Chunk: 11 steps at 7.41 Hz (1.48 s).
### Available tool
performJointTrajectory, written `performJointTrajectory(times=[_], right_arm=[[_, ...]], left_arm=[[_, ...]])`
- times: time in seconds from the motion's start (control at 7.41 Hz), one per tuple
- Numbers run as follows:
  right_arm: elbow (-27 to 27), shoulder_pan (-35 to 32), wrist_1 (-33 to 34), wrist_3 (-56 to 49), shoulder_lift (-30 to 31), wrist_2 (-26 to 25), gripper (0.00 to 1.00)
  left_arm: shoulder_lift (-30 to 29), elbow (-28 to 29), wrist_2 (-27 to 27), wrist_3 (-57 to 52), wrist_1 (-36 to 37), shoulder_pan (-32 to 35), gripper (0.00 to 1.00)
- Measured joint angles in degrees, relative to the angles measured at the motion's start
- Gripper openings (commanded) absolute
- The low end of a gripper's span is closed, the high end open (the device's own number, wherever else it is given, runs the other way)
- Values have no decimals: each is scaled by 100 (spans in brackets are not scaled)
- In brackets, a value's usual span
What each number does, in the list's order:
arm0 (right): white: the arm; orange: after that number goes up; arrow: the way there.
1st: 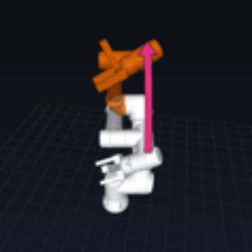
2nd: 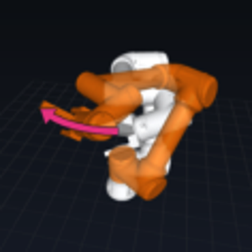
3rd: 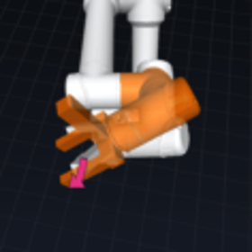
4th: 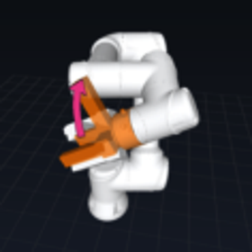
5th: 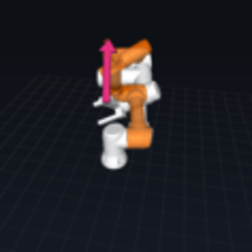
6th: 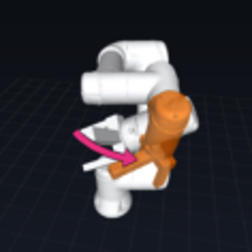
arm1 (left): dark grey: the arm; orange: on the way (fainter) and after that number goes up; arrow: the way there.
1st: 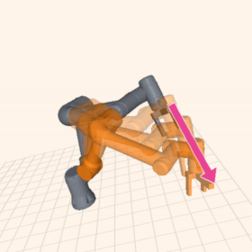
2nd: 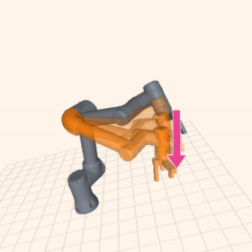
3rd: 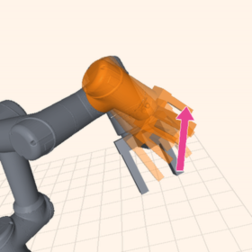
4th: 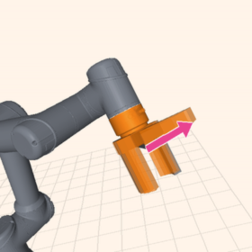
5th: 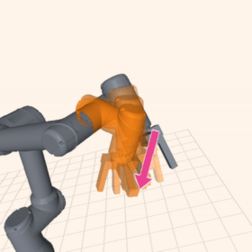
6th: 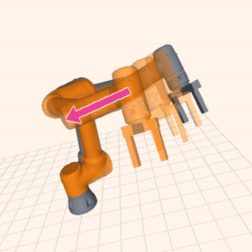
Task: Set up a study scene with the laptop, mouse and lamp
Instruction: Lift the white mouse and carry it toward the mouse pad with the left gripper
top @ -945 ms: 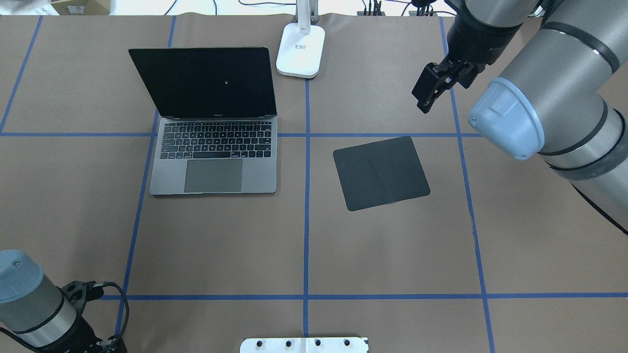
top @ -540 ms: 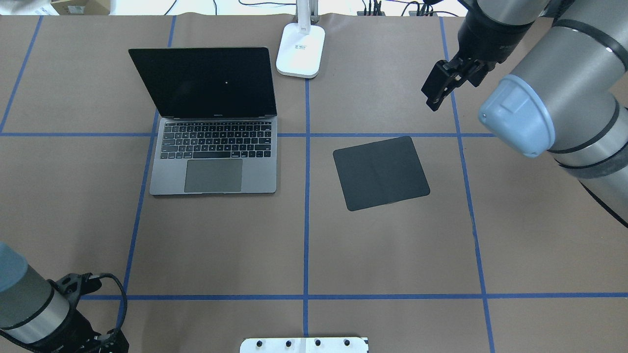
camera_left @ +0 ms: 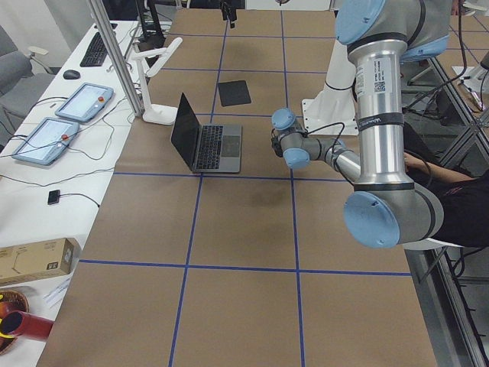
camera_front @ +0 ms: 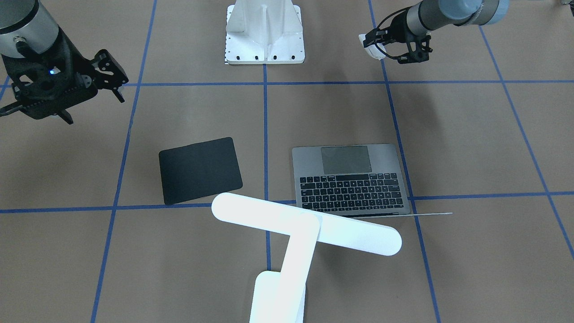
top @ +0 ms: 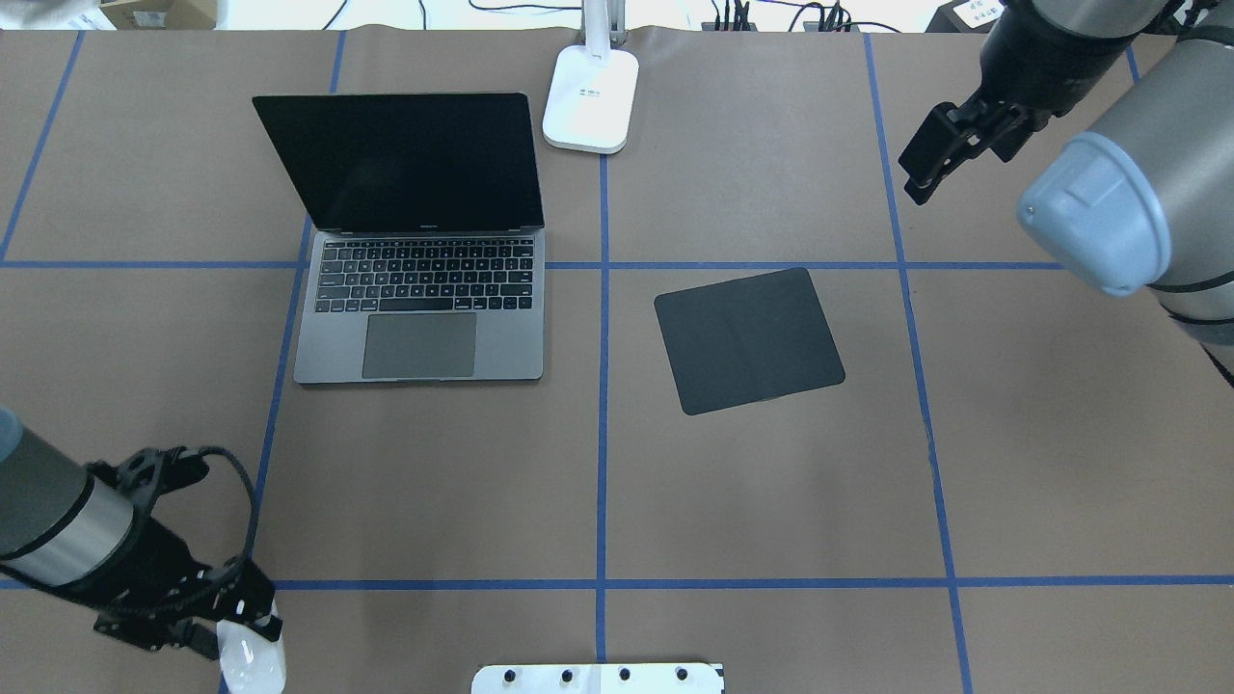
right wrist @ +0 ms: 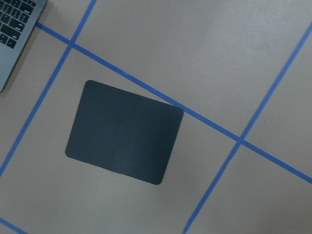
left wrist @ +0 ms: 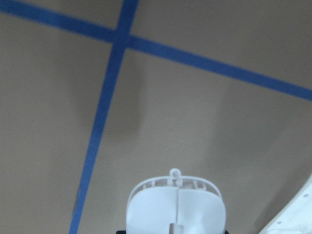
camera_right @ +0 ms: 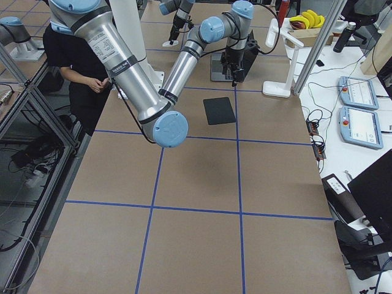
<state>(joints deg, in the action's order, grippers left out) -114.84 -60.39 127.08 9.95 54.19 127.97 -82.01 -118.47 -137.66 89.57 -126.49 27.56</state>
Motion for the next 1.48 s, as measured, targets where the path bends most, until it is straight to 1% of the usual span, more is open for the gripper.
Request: performJointTrajectory(times=[0.13, 0.27, 0.54, 0.67, 0.81, 1.08, 1.48], right_arm=[[-11, -82, 1, 4, 70, 16, 100], [-14, -155, 1, 6, 158, 32, 100], [-11, -247, 1, 7, 296, 52, 100], [-11, -282, 1, 9, 356, 62, 100], [-11, -315, 1, 19, 413, 69, 100], [-43, -400, 11, 58, 543, 96, 100], [-199, -586, 55, 88, 891, 145, 100]], left_arm=[[-300, 15, 0, -437, 381, 252, 60], [-719, 21, 6, -840, 956, 466, 60], [-1629, 66, 45, -1414, 2049, 722, 59], [-2110, 199, 61, -1648, 2471, 833, 59], [-2604, 438, 70, -1821, 2774, 929, 59], [-3510, 1120, 103, -1955, 2978, 1065, 59], [-5008, 2576, 317, -2067, 3012, 1116, 60]])
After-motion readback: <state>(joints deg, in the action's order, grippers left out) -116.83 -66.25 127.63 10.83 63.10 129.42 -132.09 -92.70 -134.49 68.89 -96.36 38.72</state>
